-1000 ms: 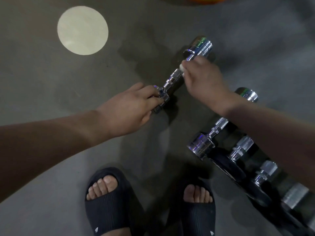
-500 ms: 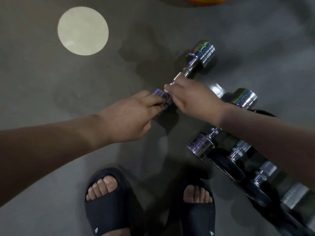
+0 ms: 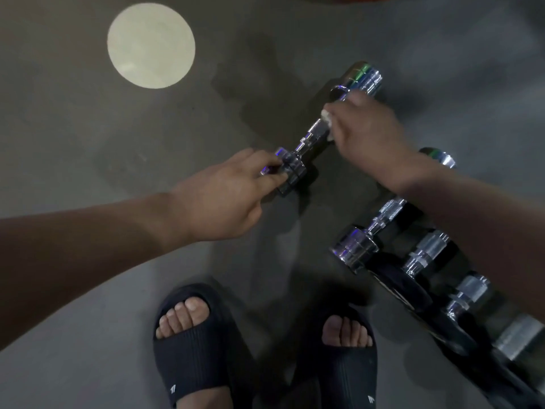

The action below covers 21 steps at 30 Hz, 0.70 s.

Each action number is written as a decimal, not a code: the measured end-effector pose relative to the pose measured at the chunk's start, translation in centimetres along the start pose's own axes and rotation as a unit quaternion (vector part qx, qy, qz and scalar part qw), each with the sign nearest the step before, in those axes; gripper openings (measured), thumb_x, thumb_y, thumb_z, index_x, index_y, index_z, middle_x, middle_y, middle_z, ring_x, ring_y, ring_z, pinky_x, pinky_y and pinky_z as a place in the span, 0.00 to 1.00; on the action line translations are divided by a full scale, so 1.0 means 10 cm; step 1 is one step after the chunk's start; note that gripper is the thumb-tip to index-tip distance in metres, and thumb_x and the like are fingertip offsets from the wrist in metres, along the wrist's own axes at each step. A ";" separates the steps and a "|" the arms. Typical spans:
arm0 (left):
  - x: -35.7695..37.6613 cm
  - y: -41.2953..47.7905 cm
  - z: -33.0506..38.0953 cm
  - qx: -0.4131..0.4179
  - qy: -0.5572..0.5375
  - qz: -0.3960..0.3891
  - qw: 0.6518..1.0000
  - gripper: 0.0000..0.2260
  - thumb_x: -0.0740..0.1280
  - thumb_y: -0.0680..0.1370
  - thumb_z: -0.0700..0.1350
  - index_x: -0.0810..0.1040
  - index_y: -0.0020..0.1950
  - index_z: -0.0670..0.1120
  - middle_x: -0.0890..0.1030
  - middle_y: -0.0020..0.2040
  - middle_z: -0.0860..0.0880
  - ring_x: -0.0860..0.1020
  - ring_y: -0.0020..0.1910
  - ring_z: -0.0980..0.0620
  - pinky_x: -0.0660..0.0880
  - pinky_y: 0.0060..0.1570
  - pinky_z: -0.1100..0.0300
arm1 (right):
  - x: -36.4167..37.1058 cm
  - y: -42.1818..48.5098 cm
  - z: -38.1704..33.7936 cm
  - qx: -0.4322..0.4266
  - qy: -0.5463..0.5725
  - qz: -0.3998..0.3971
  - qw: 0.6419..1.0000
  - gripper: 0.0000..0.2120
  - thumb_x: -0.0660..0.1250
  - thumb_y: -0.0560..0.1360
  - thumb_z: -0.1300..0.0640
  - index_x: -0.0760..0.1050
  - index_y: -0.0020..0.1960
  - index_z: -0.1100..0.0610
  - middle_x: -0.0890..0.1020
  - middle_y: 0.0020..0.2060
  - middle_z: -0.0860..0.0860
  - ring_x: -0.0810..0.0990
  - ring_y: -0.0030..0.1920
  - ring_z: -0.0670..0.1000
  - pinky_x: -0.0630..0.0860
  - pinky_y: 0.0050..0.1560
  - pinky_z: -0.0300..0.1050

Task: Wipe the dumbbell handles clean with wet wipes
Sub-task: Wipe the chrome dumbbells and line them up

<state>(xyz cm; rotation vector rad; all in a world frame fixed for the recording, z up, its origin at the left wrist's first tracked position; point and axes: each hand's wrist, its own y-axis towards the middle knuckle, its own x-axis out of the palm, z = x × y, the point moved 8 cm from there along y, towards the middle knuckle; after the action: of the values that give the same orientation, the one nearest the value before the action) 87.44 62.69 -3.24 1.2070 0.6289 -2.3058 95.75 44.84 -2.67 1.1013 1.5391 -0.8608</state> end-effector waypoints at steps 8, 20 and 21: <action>-0.01 0.03 0.05 0.001 0.020 -0.010 1.000 0.25 0.58 0.73 0.44 0.76 0.70 0.43 0.72 0.67 0.39 0.76 0.58 0.38 0.75 0.61 0.50 | 0.16 -0.17 -0.37 -0.091 0.014 -0.081 0.993 0.13 0.60 0.79 0.51 0.80 0.58 0.53 0.77 0.46 0.56 0.79 0.40 0.62 0.77 0.35 0.53; 0.02 0.13 0.18 0.036 -0.008 -0.027 0.999 0.22 0.56 0.74 0.45 0.80 0.63 0.43 0.76 0.66 0.43 0.76 0.57 0.42 0.77 0.56 0.49 | -0.01 -0.15 -0.05 0.011 -0.077 -0.033 0.996 0.12 0.61 0.80 0.51 0.79 0.58 0.52 0.79 0.50 0.55 0.81 0.39 0.64 0.75 0.36 0.52; 0.04 0.12 0.19 0.040 -0.006 -0.030 0.999 0.22 0.56 0.74 0.44 0.80 0.63 0.43 0.75 0.67 0.43 0.76 0.58 0.42 0.77 0.57 0.50 | -0.02 -0.12 0.05 0.045 -0.102 -0.028 0.993 0.13 0.60 0.80 0.51 0.79 0.59 0.53 0.79 0.52 0.56 0.81 0.41 0.65 0.75 0.38 0.53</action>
<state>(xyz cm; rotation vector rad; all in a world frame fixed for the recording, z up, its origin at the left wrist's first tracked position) 86.76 60.59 -2.86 1.2246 0.5798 -2.4068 94.79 43.94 -2.63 1.0050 1.3787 -1.0565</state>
